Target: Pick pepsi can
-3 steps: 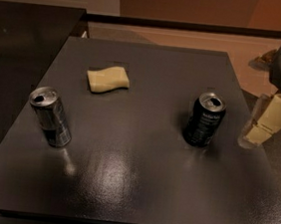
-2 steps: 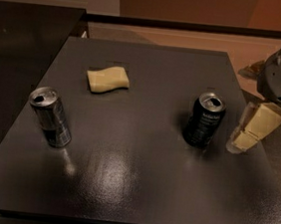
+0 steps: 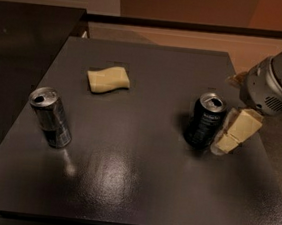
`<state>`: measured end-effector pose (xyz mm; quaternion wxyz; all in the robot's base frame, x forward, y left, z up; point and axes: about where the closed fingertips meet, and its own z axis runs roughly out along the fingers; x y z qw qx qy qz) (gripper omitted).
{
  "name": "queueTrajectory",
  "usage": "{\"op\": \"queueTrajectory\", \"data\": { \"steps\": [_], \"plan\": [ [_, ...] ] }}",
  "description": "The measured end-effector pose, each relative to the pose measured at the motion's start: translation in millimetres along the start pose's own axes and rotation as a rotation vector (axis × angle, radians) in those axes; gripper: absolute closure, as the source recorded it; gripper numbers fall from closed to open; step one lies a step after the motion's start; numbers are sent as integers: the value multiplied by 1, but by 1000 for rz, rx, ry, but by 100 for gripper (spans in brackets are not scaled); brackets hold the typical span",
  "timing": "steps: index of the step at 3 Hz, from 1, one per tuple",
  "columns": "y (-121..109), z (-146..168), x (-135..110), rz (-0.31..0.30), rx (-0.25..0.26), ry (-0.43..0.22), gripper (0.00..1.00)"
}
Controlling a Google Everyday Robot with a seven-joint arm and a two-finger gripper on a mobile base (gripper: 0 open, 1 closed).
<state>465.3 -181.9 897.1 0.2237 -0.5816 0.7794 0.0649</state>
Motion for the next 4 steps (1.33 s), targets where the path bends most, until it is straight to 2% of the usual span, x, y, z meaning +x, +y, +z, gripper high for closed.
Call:
{"op": "queueTrajectory", "data": {
  "steps": [1,2,4],
  "plan": [
    [6,9,-8,13,-34,-18,0],
    [10,11,-16,15,-60,-42,17],
    [13,9,-25,24,-84,-82,64]
  ]
}}
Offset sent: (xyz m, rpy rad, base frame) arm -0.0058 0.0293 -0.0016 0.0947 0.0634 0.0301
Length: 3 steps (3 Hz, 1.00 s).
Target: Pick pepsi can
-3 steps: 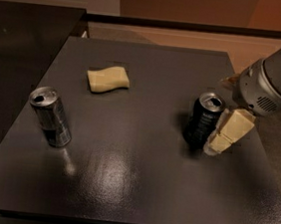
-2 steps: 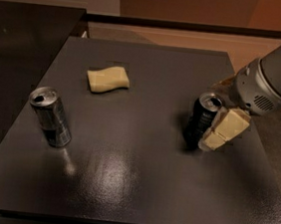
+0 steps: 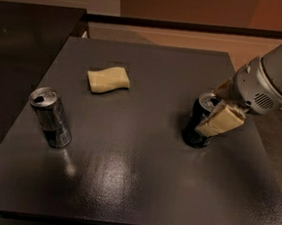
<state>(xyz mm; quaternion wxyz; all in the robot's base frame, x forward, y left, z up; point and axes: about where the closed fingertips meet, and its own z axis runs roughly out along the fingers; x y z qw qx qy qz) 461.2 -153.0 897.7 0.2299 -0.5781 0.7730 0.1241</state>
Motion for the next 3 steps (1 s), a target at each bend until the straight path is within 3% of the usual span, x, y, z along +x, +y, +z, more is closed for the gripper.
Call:
{"op": "queueTrajectory", "data": {
  "steps": [1,2,3],
  "plan": [
    [1,-11,-16,-6,-3,-21,87],
    [3,-29,-43,-32,-7,-28,100],
    [5,-51,-89,-95,-27,-4,100]
  ]
}}
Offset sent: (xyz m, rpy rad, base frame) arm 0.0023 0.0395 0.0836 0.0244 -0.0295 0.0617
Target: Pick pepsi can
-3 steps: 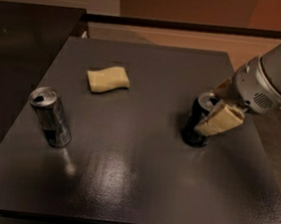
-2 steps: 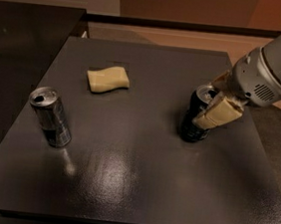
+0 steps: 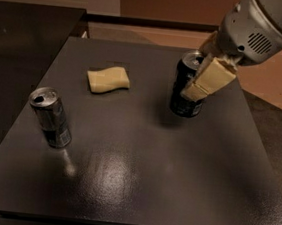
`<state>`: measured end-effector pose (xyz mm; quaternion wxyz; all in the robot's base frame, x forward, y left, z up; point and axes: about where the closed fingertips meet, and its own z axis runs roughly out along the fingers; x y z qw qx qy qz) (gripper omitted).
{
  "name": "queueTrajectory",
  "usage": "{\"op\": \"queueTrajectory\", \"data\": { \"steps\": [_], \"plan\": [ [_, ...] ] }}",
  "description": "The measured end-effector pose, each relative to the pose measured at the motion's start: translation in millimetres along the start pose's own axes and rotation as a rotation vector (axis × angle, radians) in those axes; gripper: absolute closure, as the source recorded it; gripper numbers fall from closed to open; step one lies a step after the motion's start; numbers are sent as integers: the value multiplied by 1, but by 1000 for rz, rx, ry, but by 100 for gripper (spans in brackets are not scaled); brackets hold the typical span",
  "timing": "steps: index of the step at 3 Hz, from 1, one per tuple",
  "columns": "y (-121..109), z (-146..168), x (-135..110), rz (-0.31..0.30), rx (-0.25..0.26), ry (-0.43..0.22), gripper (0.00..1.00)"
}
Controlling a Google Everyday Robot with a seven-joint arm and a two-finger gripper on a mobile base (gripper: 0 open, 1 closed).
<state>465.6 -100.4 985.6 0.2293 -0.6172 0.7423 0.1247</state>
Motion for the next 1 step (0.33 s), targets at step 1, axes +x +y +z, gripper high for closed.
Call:
{"op": "queueTrajectory", "data": {
  "steps": [1],
  "plan": [
    [0,0,0,0,0,0,100]
  ]
}}
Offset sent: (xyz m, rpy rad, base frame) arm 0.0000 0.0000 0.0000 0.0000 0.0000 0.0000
